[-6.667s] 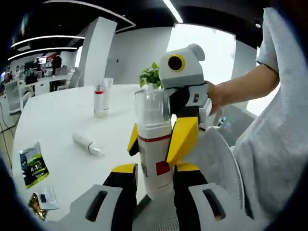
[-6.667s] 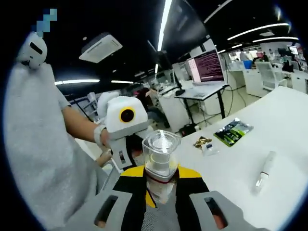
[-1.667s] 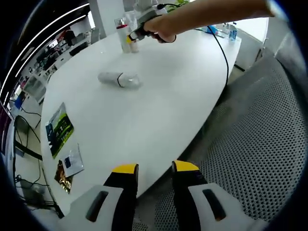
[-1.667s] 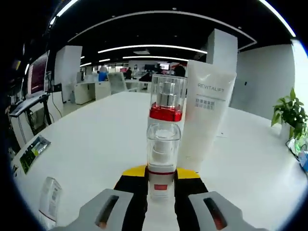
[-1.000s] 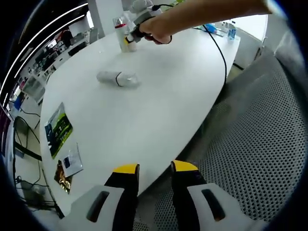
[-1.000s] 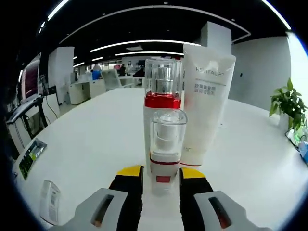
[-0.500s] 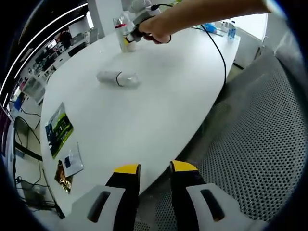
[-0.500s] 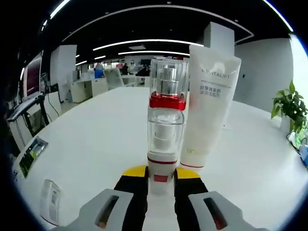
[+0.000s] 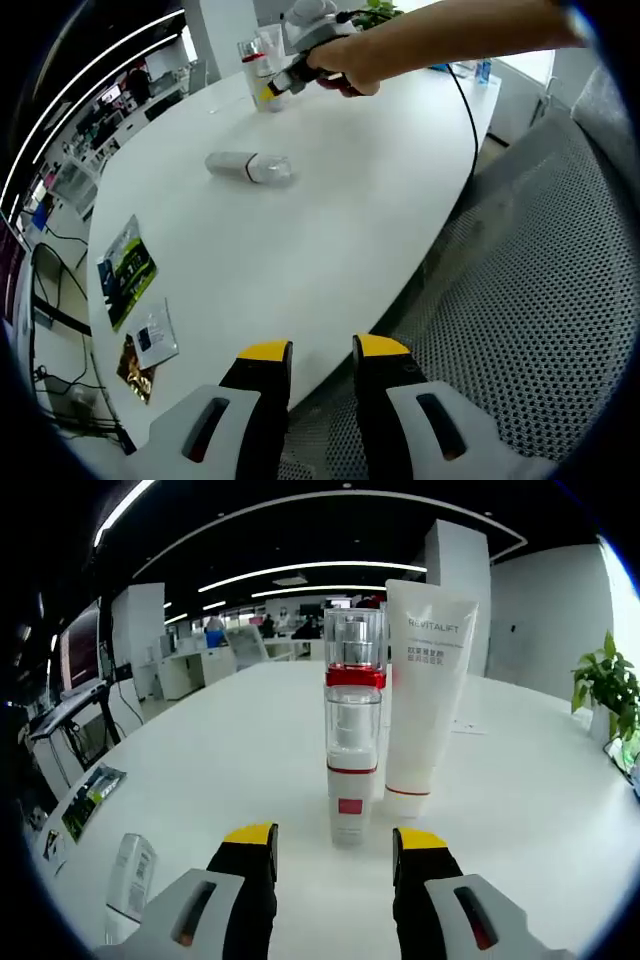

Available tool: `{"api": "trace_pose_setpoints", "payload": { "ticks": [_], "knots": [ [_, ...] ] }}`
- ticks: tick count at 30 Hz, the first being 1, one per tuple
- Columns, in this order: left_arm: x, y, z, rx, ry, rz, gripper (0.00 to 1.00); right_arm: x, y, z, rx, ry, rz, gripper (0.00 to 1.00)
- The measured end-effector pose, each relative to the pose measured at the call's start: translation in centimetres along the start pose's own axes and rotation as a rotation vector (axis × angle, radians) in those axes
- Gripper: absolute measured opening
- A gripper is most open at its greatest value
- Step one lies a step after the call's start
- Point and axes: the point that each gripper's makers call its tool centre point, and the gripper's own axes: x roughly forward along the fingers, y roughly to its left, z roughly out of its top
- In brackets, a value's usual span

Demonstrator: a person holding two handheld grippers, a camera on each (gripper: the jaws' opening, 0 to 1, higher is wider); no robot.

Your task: Arrange the skincare products in the storage area until every visible bottle or jar stands upright without overlapping.

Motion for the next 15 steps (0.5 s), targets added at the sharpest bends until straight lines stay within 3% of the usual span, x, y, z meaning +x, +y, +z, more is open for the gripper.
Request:
{"api": "trace_pose_setpoints", "payload": {
  "ticks": [8,13,15],
  "knots": [
    [-0.1,0.2,0.2,0.008,-0.009,0.017,0.20,-4.4,8.6,-3.1,-0.095,0.055,0.294,0.43],
    [-0.2,0.4,0.2,0.013,-0.012,0.025,0.20,-6.1,11.8,-3.8,-0.081,0.048,0.400,0.42],
    [-0.2,0.5,0.2,0.014,-0.011,0.030,0.20,-6.6,13.5,-4.8,-0.169,0.077,0.470,0.40]
  ]
}}
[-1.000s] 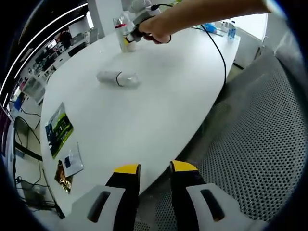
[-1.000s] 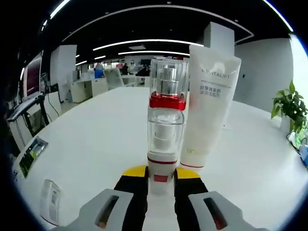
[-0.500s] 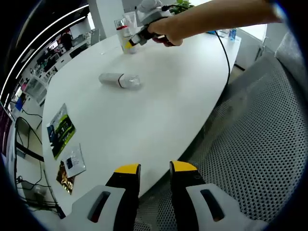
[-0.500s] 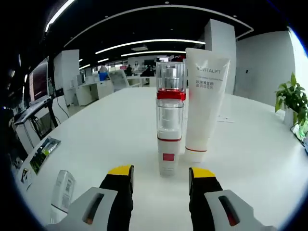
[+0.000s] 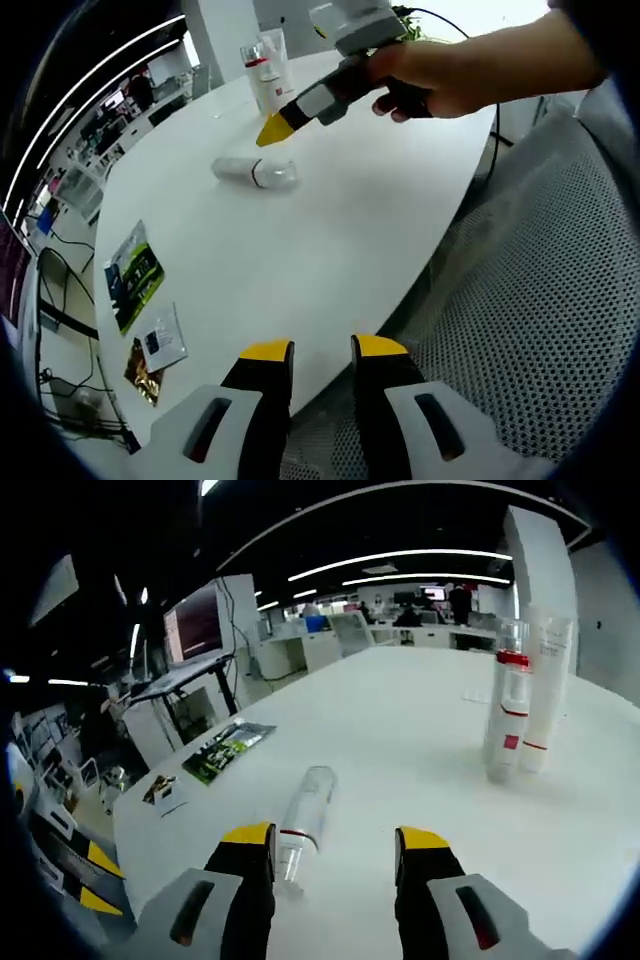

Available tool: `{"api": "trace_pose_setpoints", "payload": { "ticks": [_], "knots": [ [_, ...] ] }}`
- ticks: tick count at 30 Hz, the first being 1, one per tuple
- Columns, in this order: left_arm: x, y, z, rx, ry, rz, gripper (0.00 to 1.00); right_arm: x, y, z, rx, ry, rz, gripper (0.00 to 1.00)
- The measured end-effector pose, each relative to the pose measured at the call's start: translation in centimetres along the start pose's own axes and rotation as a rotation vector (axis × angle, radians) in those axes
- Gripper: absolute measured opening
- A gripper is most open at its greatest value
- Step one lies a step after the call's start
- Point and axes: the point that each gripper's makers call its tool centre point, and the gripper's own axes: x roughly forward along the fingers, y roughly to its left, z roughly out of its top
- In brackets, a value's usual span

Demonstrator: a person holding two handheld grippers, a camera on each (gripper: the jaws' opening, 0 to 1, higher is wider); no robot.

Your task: Arrange the skincare products in the storage area until every visible bottle or jar stands upright without overlapping.

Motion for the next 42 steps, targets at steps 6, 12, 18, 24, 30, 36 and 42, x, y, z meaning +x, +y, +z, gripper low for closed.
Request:
{"api": "trace_pose_setpoints", "payload": {
  "ticks": [6,12,18,24,30,36,42],
  "knots": [
    [-0.1,0.1,0.2,0.012,-0.007,0.010,0.19,1.2,1.6,-1.7,-0.111,0.082,0.023,0.33],
    [-0.2,0.3,0.3,0.018,-0.013,0.017,0.20,2.5,1.5,-2.8,-0.168,0.150,-0.007,0.29],
    [-0.2,0.3,0.5,0.022,-0.020,0.020,0.19,3.3,1.0,-3.5,-0.186,0.181,-0.032,0.21],
    [-0.2,0.3,0.5,0.010,-0.023,0.018,0.19,3.3,1.0,-3.6,-0.197,0.184,-0.024,0.13],
    [-0.2,0.3,0.6,-0.002,-0.028,0.017,0.19,2.0,1.6,-2.7,-0.176,0.171,0.036,0.11],
    [-0.4,0.5,0.9,-0.019,-0.047,0.021,0.21,-1.0,2.3,-2.2,-0.179,0.134,0.099,0.11],
    [-0.6,0.5,1.5,-0.017,-0.075,0.026,0.22,-5.7,4.5,-1.4,-0.227,0.066,0.207,0.11]
  ]
}}
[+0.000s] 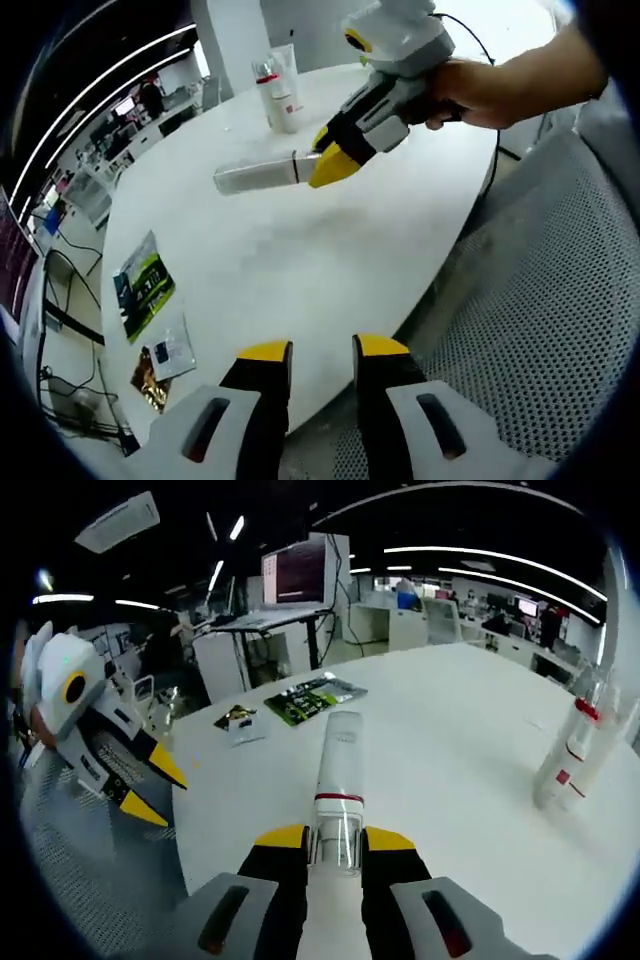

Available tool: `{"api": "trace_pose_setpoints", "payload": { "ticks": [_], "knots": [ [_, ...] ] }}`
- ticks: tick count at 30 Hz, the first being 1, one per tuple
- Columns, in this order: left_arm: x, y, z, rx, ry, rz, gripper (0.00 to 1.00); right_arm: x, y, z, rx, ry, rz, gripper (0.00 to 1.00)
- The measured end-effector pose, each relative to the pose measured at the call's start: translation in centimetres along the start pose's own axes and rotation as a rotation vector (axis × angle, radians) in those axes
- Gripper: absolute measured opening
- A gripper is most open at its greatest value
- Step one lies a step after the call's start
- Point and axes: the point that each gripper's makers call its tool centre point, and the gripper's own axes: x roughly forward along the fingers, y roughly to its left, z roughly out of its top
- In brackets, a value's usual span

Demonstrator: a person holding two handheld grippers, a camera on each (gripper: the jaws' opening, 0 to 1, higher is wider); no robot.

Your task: Arrange the skincare products in the storage area until every visible bottle or jar stands upright without overlapping.

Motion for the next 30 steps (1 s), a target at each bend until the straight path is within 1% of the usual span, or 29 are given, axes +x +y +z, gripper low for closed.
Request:
{"api": "trace_pose_setpoints", "payload": {
  "ticks": [1,3,5,6,7,9,10,12,13,15,17,18,19,20,21,22,24,26,27,28,30],
  "knots": [
    [0.0,0.0,0.0,-0.009,0.001,-0.003,0.22,-0.6,0.4,0.3,-0.003,-0.013,0.011,0.11],
    [0.0,-0.1,0.2,-0.008,-0.007,-0.004,0.23,-1.7,0.9,0.3,-0.017,-0.017,0.012,0.11],
    [0.0,-0.1,0.2,-0.005,-0.011,-0.007,0.25,-2.7,1.7,0.5,-0.068,-0.029,0.031,0.11],
    [0.0,-0.1,0.3,-0.004,-0.012,-0.005,0.26,-3.1,1.8,0.6,-0.083,-0.029,0.031,0.11],
    [-0.1,0.1,0.4,-0.006,-0.018,0.000,0.26,-3.3,2.0,0.8,-0.092,-0.043,0.038,0.11],
    [-0.3,0.5,0.8,-0.036,-0.038,0.013,0.26,-4.0,2.5,0.9,-0.094,-0.053,0.047,0.11],
    [-0.4,0.6,1.0,-0.045,-0.047,0.011,0.27,-4.1,2.7,0.8,-0.113,-0.052,0.053,0.11],
    [-0.5,0.4,1.3,-0.054,-0.064,-0.004,0.30,-4.3,3.1,0.3,-0.207,-0.036,0.051,0.11],
    [-0.4,0.3,1.3,-0.059,-0.064,-0.014,0.31,-4.4,3.3,0.1,-0.230,-0.035,0.053,0.11],
    [-0.3,0.1,1.3,-0.077,-0.060,-0.037,0.38,-4.7,3.8,0.0,-0.239,-0.050,0.061,0.11],
    [-0.4,0.0,1.6,-0.102,-0.068,-0.053,0.40,-4.8,4.1,-0.1,-0.249,-0.056,0.056,0.11],
    [-0.6,0.0,2.1,-0.126,-0.095,-0.063,0.40,-4.8,4.1,-0.1,-0.260,-0.058,0.054,0.11],
    [-0.7,-0.1,2.3,-0.146,-0.105,-0.081,0.40,-4.9,4.2,-0.2,-0.261,-0.056,0.050,0.11],
    [-0.9,-0.2,2.6,-0.187,-0.121,-0.098,0.40,-5.1,4.1,-0.2,-0.262,-0.057,0.049,0.11],
    [-1.0,-0.3,2.9,-0.198,-0.135,-0.115,0.40,-5.4,4.0,-0.2,-0.265,-0.062,0.046,0.12],
    [-1.1,-0.6,3.0,-0.231,-0.140,-0.148,0.39,-5.5,3.8,-0.2,-0.265,-0.064,0.040,0.12],
    [-1.3,-1.0,3.4,-0.272,-0.147,-0.188,0.39,-5.8,3.6,-0.4,-0.270,-0.067,0.032,0.12],
    [-1.6,-1.0,3.9,-0.290,-0.173,-0.207,0.39,-5.9,3.5,-0.8,-0.278,-0.064,0.024,0.12],
    [-1.8,-1.2,4.3,-0.325,-0.186,-0.237,0.39,-5.9,3.5,-0.9,-0.279,-0.062,0.024,0.12],
    [-2.0,-1.3,4.5,-0.347,-0.197,-0.255,0.39,-6.0,3.4,-0.9,-0.299,-0.053,0.016,0.12],
    [-2.4,-1.4,5.1,-0.404,-0.229,-0.296,0.39,-6.1,3.5,-0.5,-0.309,-0.070,0.014,0.12]
  ]
}}
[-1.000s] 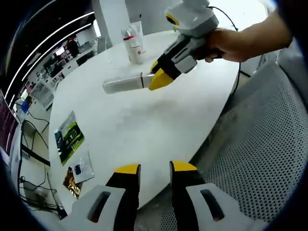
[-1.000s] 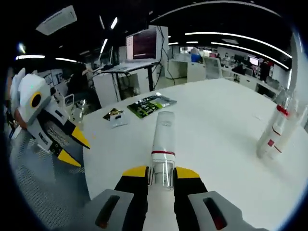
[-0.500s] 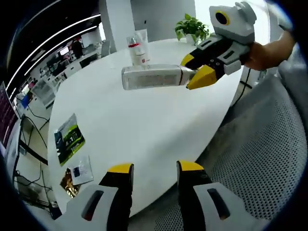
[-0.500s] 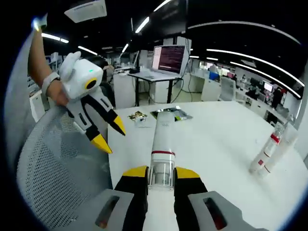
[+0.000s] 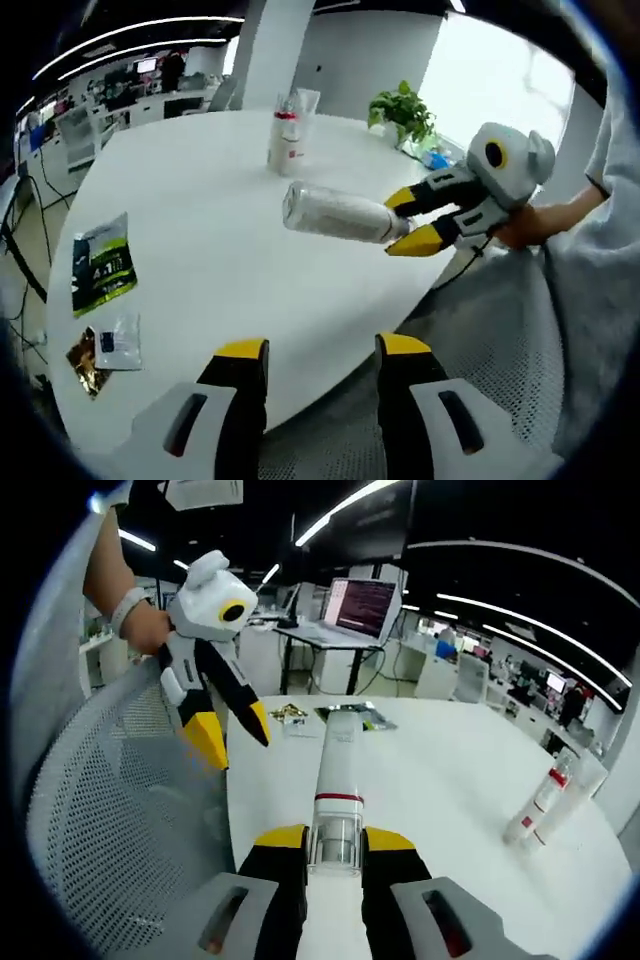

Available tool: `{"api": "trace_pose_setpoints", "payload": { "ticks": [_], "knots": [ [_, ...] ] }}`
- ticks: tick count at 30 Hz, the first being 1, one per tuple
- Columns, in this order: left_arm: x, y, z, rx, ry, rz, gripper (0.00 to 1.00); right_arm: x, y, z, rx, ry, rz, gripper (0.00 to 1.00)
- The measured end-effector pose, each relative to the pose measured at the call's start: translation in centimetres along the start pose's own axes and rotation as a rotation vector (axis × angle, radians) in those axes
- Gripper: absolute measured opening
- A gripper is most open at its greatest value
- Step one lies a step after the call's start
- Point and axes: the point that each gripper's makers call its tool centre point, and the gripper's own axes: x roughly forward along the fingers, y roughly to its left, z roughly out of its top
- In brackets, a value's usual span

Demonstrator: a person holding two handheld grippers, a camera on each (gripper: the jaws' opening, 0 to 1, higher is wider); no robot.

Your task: Arrange the skincare products in the storage area until every visible bottle or jar stands upright without overlapping.

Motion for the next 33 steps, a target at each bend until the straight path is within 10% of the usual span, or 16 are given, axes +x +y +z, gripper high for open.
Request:
{"api": "trace_pose_setpoints", "payload": {
  "ticks": [8,17,25,33],
  "knots": [
    [-0.4,-2.2,1.8,-0.267,-0.075,-0.214,0.48,0.0,1.1,1.0,-0.111,-0.020,0.013,0.12],
    [-0.5,-3.2,2.2,-0.346,-0.079,-0.292,0.51,0.0,3.4,2.1,-0.207,-0.067,0.101,0.12],
    [-0.8,-3.3,2.5,-0.449,-0.073,-0.355,0.42,0.0,7.3,2.7,-0.257,-0.117,0.290,0.11],
    [-1.3,-4.1,2.0,-0.477,-0.025,-0.412,0.21,0.0,7.3,2.4,-0.254,-0.120,0.302,0.12]
  ]
}}
